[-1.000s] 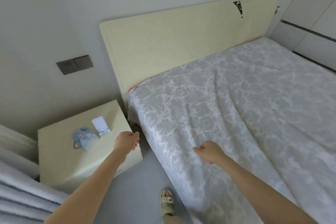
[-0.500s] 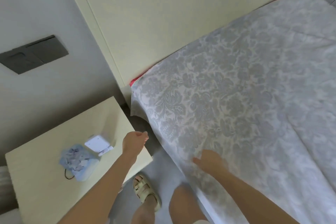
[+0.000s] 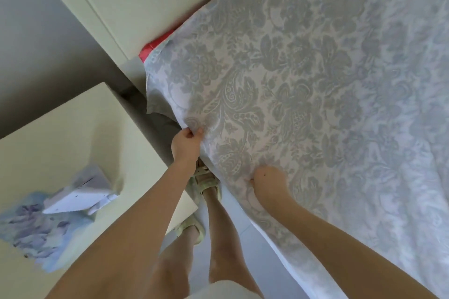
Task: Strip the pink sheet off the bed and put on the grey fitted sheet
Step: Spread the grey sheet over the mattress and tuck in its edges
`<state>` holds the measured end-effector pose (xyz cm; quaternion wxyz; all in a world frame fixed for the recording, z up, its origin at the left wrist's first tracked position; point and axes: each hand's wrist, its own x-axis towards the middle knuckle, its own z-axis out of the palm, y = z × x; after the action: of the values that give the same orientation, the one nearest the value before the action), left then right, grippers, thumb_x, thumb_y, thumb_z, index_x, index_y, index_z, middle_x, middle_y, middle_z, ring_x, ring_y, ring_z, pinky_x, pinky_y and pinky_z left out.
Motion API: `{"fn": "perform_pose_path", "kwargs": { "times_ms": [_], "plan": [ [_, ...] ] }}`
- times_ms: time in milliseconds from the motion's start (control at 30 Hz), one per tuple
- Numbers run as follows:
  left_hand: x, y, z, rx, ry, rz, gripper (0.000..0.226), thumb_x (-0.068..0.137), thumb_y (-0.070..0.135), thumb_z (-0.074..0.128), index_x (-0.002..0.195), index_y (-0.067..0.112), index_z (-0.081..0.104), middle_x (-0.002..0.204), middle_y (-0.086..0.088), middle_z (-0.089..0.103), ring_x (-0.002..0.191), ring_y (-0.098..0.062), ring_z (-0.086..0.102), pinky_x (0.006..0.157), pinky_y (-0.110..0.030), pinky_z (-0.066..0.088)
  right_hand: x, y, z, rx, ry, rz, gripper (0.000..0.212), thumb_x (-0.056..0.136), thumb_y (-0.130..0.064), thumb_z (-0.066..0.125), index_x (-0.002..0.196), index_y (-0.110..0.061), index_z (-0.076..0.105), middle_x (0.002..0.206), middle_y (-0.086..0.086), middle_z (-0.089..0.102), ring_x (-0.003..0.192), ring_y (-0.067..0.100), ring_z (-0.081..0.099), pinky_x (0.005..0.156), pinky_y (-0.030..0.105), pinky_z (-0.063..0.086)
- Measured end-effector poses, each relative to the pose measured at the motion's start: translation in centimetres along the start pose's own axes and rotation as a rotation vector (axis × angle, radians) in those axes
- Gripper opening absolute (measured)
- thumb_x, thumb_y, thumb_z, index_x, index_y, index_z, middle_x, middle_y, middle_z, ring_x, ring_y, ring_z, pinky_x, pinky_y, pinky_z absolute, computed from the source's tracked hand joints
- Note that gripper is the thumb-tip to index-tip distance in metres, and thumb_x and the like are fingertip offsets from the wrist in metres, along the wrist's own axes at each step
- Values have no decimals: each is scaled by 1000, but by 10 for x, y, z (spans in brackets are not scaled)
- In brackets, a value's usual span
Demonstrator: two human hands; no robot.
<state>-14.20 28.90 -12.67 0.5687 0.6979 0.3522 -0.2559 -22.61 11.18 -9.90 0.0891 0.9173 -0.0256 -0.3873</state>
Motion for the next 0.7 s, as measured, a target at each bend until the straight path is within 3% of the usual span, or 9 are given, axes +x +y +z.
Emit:
{"fn": "perform_pose_path", "kwargs": {
  "times_ms": [100,200,333,433,500,567,633,700],
  "plan": [
    [1,-6,8,94,117,104,39,91,30,59,68,-1,54,63,-10,52,60,-17,45,61,-36,44,2,9,-4,22,-58,-48,24,93,1,43,83,-12,61,78,-1,58,73,15,57,63,20,40],
    [-1,-8,1,276,144,234,47,96,32,51,61,1,48,55,-8,46,53,-16,38,50,-27,29,-4,15,-16,28,-57,-103,35,95,-4,43,62,-16,38,60,-6,37,52,8,35,46,15,21],
    [-1,2,-22,502,105,474,48,98,23,48,53,16,32,49,1,35,50,-18,33,47,-29,21,-16,11,-38,99,-15,-194,38,90,-4,53,59,-17,34,53,-7,28,49,10,30,44,15,14],
    [4,22,-52,653,259,632,43,97,15,48,57,14,35,52,0,35,51,-22,33,49,-30,16,-20,-7,-60,232,81,-195,38,75,2,66,57,-17,38,52,-4,37,46,14,34,40,18,17],
    [12,30,-64,703,330,603,42,98,16,46,57,13,35,53,-4,37,52,-25,33,50,-31,16,-15,-18,-63,250,132,-230,29,79,1,62,63,-14,42,59,0,42,53,19,41,42,20,20],
    [22,29,-63,707,351,458,44,99,20,43,56,14,33,53,-7,40,55,-27,36,48,-32,16,-2,-25,-65,236,-1,-275,17,91,-6,50,74,-9,52,75,8,53,70,25,53,50,22,30],
    [27,29,-54,691,330,343,44,99,23,43,57,13,38,55,-5,42,58,-27,40,46,-31,20,16,-27,-73,226,-157,-274,19,96,-16,45,90,-5,59,92,12,59,88,26,58,69,28,40],
    [28,36,-51,633,329,320,36,98,23,44,67,9,53,66,-8,53,63,-25,44,51,-29,27,35,-26,-91,280,-139,-250,21,94,-23,48,83,-8,57,84,8,58,81,25,58,68,28,42]
  ]
}}
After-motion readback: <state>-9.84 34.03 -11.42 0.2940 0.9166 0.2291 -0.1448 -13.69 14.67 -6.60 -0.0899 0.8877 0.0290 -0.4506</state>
